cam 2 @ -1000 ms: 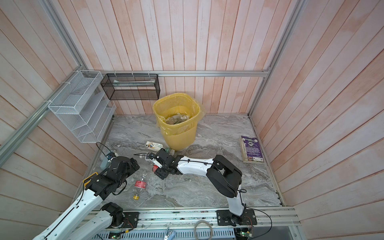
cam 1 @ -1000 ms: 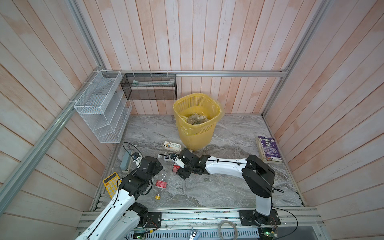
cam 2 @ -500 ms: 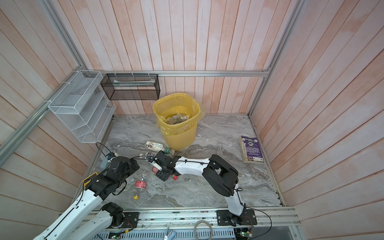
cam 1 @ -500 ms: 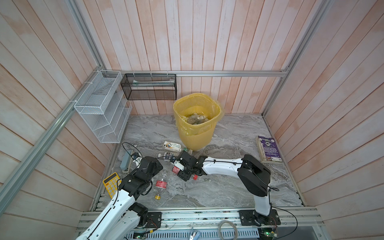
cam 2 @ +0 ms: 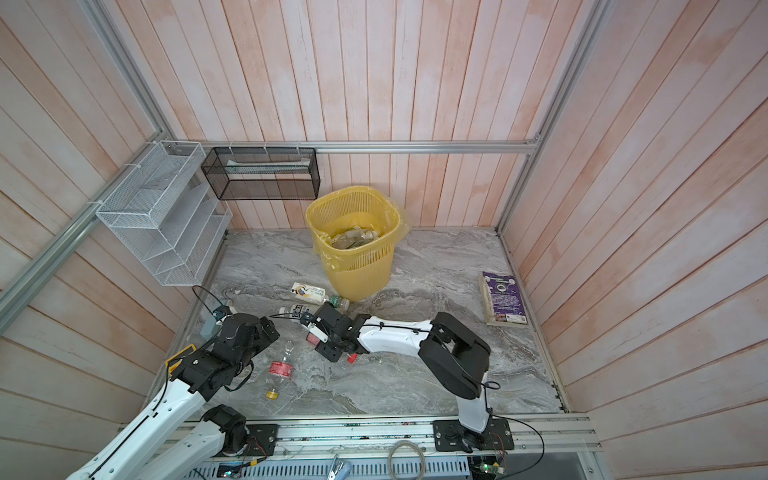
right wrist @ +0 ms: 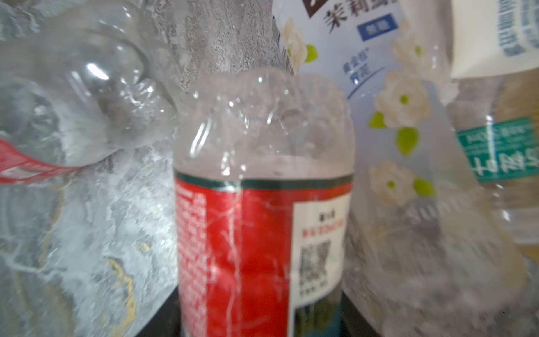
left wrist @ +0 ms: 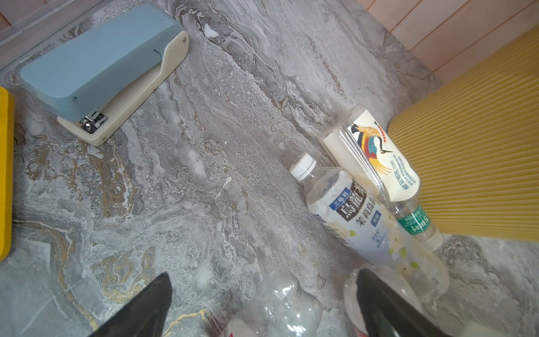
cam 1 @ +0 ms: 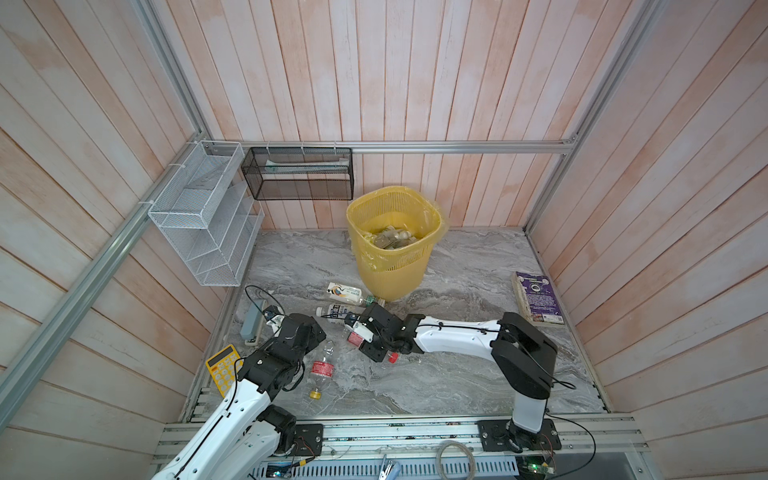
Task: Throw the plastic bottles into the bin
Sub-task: 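Lift the red-labelled bottle over the bin and open the right gripper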
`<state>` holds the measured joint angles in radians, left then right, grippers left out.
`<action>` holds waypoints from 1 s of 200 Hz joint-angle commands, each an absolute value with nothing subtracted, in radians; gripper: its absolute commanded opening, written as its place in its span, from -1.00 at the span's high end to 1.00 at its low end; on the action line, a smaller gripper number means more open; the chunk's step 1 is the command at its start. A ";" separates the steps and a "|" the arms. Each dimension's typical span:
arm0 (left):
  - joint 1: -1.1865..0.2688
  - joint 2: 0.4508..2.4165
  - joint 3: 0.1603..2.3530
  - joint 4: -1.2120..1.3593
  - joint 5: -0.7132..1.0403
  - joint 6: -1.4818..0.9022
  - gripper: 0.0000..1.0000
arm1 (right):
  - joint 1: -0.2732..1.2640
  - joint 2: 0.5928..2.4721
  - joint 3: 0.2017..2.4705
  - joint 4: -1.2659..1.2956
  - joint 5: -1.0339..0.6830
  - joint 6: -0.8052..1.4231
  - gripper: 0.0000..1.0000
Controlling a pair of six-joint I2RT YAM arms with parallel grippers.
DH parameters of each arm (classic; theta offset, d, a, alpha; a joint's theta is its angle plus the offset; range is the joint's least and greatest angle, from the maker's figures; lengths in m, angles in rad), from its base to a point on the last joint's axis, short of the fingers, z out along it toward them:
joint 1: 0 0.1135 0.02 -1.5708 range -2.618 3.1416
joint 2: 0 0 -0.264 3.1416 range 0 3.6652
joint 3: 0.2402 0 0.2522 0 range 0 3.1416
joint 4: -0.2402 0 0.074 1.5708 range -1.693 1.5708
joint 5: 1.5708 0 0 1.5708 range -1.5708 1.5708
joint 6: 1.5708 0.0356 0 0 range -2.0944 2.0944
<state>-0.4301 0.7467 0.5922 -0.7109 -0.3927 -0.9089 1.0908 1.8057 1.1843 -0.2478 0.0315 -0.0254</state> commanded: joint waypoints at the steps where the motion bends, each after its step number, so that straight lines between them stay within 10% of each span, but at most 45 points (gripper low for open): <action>1: -0.423 0.738 0.586 -0.700 -0.382 -0.885 -1.00 | 1.096 1.620 1.121 -0.126 0.078 0.021 -0.09; 100: -0.441 0.840 0.595 -0.604 -0.308 -0.807 -0.99 | 1.092 0.863 0.937 0.375 0.414 -0.246 -0.10; 200: -0.543 0.888 0.617 -0.658 -0.357 -0.863 -1.00 | 0.647 1.688 1.861 -0.246 -0.014 -0.032 -0.35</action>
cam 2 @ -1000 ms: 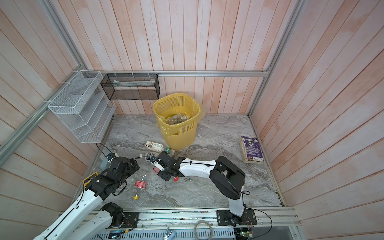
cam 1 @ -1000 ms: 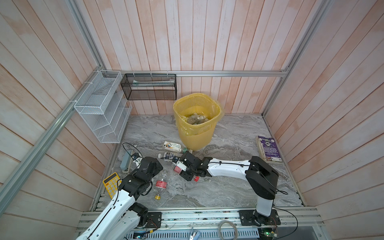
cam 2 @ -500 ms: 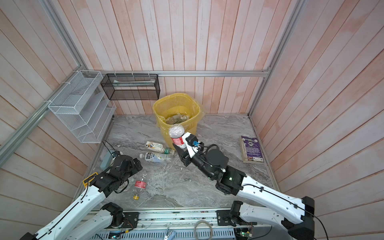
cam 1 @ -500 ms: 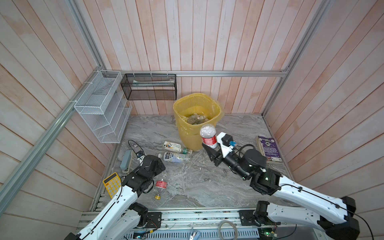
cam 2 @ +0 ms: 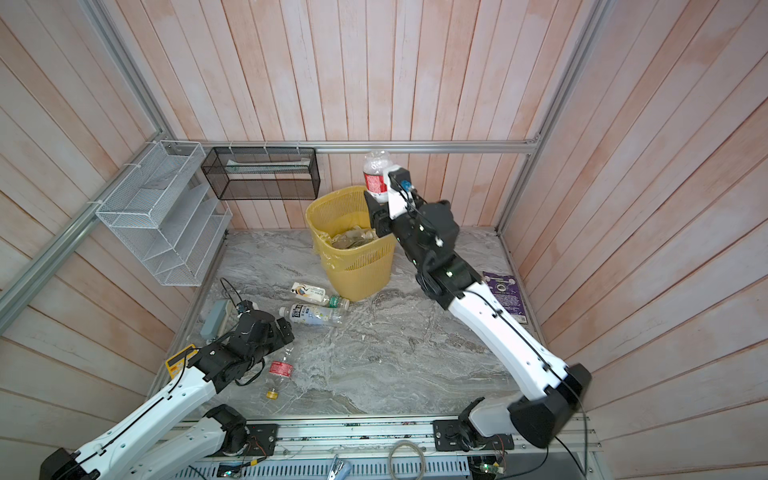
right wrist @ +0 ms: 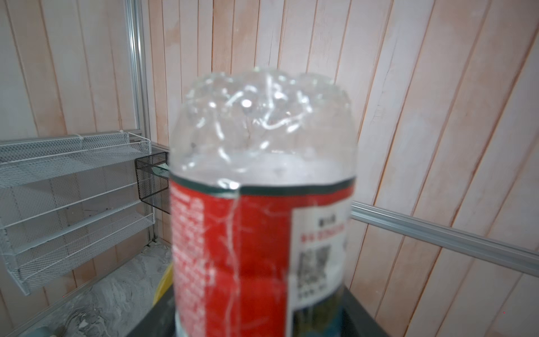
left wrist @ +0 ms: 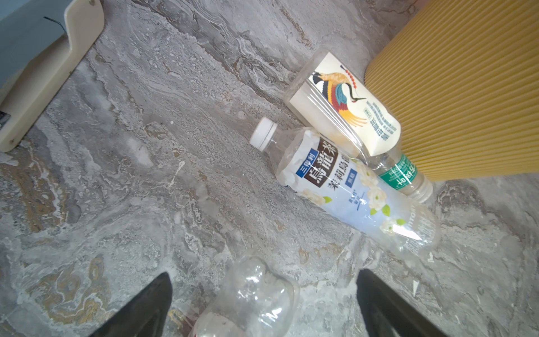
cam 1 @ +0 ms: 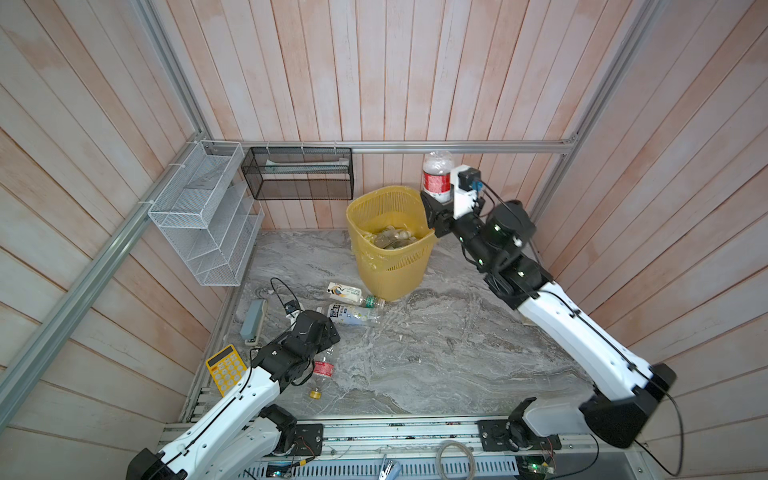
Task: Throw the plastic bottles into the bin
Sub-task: 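Lift the red-labelled bottle over the bin and open the right gripper, then raise the empty right gripper while the left gripper lowers to a clear bottle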
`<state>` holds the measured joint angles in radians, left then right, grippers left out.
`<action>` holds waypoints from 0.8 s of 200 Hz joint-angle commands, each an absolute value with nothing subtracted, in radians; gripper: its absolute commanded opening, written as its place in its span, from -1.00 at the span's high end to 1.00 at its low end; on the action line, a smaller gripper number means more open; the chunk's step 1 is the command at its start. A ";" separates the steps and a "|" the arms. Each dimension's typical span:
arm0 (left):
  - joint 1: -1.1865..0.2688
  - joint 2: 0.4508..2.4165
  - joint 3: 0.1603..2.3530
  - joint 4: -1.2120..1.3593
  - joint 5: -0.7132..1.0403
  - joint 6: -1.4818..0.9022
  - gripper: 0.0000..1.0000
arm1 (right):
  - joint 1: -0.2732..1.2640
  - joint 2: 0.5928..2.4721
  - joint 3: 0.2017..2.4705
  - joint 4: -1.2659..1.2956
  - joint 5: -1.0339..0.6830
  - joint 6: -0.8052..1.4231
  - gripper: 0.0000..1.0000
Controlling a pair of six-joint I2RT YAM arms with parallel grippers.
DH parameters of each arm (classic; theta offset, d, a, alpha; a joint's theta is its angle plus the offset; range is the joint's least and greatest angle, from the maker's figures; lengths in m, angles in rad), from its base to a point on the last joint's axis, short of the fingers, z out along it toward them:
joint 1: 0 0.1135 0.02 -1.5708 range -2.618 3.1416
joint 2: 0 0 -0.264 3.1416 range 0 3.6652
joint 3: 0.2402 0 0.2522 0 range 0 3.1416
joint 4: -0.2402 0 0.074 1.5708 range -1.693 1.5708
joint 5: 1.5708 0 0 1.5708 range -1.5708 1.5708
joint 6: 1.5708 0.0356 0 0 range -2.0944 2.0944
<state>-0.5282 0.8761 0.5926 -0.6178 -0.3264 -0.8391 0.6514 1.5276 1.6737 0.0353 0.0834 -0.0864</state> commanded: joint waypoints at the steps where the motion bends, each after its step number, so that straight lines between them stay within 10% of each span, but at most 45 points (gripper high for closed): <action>1: -0.544 0.888 0.619 -0.660 -0.358 -0.864 -1.00 | 0.647 1.692 1.866 -0.249 -0.012 -0.031 -0.36; 47: -0.554 0.876 0.622 -0.705 -0.362 -0.883 -1.00 | 0.614 1.691 1.891 -0.248 0.065 -0.017 -0.84; 160: -0.676 0.925 0.558 -0.759 -0.293 -0.977 -0.97 | 0.499 1.344 1.376 -0.087 0.203 0.127 -0.86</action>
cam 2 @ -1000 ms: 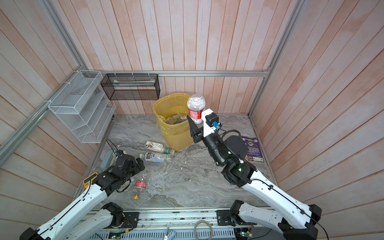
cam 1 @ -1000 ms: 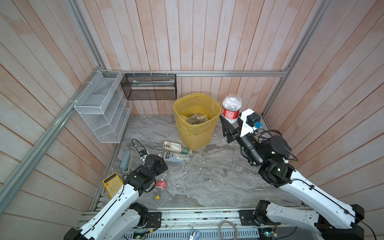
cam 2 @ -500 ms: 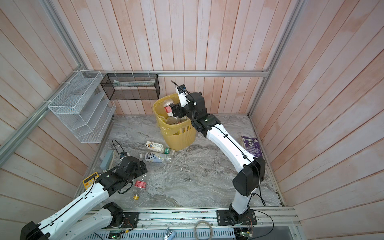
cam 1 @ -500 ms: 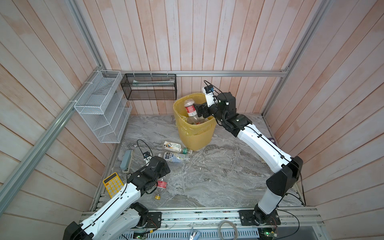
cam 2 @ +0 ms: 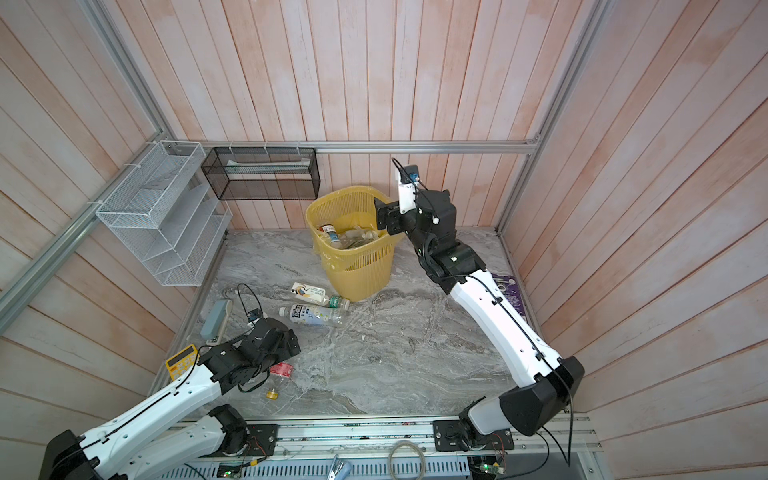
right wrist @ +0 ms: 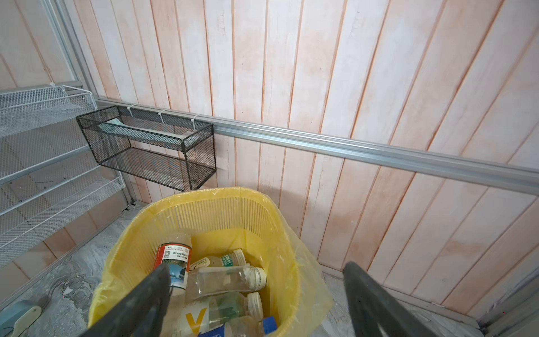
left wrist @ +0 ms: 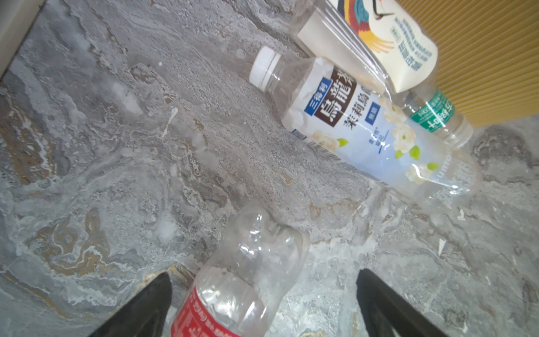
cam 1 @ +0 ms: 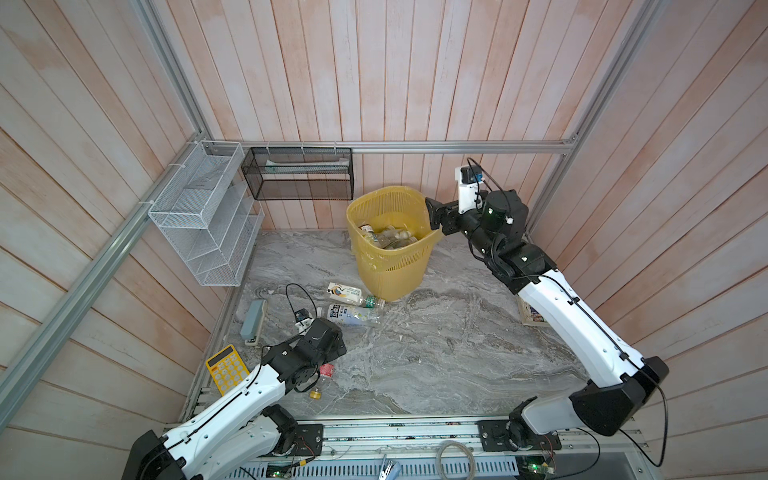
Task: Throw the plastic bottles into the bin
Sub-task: 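Raise the empty right gripper while the left gripper lowers to a clear bottle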
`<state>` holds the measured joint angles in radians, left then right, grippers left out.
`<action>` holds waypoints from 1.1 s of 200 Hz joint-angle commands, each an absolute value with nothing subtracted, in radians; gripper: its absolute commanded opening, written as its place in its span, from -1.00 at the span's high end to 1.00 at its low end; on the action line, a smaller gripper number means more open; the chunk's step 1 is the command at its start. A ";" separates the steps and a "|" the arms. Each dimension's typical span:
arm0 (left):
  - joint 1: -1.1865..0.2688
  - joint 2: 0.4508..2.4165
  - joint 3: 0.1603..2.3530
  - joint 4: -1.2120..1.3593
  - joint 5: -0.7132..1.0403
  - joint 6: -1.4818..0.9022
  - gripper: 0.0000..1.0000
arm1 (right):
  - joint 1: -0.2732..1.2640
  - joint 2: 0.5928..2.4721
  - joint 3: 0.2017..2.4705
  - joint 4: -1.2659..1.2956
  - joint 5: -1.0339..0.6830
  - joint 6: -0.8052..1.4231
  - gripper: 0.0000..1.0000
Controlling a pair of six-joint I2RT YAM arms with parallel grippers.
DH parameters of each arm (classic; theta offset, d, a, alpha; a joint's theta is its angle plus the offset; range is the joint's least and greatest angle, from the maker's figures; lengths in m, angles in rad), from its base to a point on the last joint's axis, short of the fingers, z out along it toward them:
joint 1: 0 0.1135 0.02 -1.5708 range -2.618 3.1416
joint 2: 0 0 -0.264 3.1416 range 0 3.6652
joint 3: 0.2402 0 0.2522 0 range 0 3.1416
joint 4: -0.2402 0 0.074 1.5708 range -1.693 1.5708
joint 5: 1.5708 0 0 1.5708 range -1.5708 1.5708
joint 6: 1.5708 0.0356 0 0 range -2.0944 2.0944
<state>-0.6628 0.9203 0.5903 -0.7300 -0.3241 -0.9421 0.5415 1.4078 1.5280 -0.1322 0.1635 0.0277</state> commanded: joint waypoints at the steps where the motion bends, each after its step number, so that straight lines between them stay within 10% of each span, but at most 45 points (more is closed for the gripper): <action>1: -0.676 0.925 0.557 -0.758 -0.291 -0.978 -0.97 | 0.496 1.339 1.370 -0.084 0.202 0.131 -0.86; 86: -0.685 0.996 0.502 -0.656 -0.192 -0.940 -0.82 | 0.334 1.056 0.872 -0.122 0.177 0.324 -0.86; 220: -0.695 1.137 0.471 -0.509 -0.111 -0.868 -0.44 | 0.311 0.969 0.764 -0.112 0.148 0.389 -0.86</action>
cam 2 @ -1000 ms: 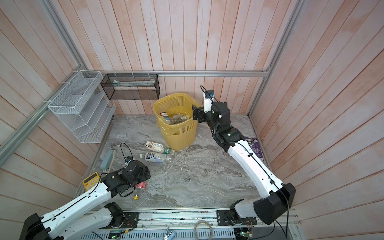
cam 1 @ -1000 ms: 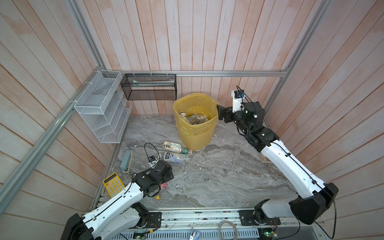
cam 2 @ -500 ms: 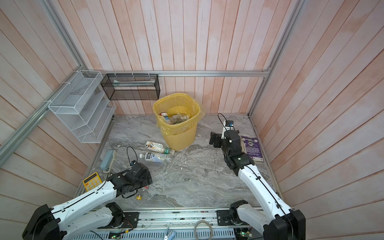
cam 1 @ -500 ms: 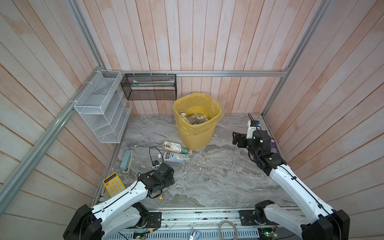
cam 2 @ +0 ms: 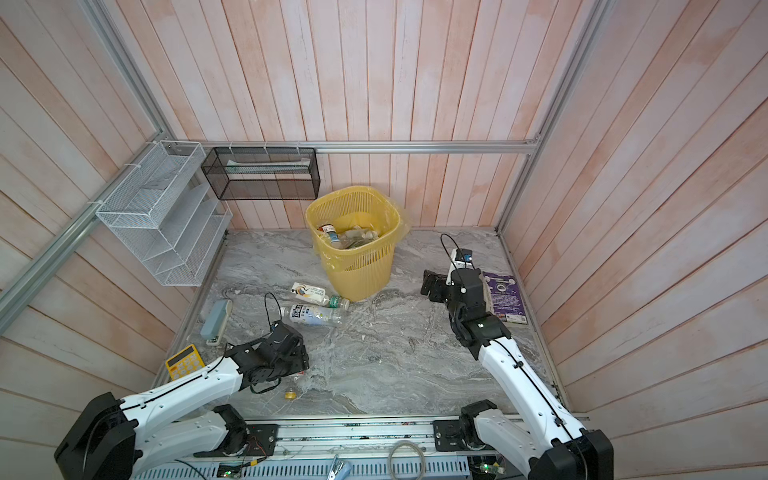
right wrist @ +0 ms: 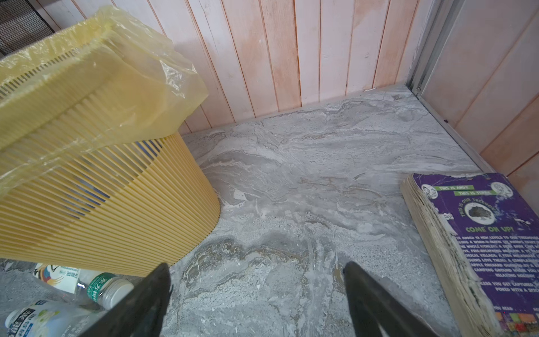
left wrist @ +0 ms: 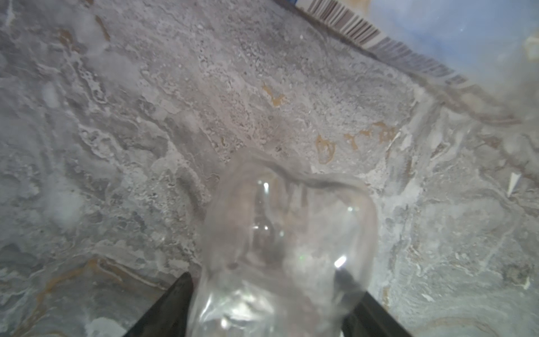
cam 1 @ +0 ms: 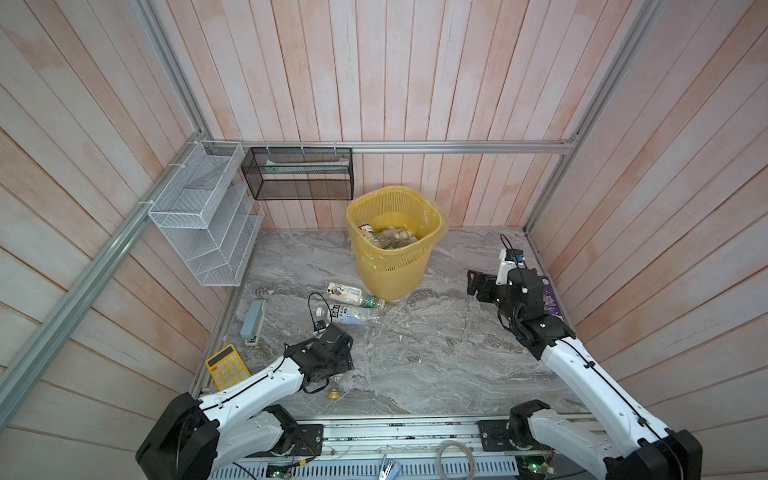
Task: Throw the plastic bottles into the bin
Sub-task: 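Raise the empty right gripper while the left gripper lowers to a clear bottle, then close the left gripper on the clear bottle and lift it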
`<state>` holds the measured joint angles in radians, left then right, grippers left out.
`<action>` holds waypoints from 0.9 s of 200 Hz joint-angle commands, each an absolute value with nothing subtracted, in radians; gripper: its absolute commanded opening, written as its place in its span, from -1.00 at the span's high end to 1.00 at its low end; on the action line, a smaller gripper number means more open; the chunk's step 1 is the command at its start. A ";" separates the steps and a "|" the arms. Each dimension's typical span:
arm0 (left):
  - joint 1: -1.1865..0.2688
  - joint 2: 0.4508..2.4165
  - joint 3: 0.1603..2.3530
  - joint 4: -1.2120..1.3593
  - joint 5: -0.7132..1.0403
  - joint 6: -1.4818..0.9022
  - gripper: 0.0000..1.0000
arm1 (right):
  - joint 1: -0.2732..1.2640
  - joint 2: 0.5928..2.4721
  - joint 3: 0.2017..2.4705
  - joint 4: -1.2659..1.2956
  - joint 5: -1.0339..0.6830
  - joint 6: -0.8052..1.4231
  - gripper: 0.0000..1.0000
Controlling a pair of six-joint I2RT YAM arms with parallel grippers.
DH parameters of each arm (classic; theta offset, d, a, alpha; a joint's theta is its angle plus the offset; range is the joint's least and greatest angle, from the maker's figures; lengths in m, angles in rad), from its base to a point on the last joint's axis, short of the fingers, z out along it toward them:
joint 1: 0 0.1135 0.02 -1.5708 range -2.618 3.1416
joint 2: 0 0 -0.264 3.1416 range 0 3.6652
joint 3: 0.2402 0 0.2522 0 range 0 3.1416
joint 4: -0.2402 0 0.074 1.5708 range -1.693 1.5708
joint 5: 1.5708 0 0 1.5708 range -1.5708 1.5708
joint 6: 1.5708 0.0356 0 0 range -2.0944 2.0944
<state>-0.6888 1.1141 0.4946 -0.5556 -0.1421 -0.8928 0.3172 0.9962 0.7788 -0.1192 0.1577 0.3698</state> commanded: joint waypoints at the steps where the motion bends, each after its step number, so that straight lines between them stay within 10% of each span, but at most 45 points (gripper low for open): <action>1: -0.696 1.139 0.471 -0.508 -0.110 -0.867 -0.43 | 0.311 0.968 0.763 -0.114 0.149 0.390 -0.86; 121: -0.715 0.771 0.590 -0.504 -0.259 -0.898 0.00 | 0.302 0.907 0.744 -0.122 0.207 0.390 -0.86; 180: -0.712 0.787 0.953 0.007 -0.554 -0.363 0.06 | 0.298 0.857 0.744 -0.127 0.242 0.396 -0.87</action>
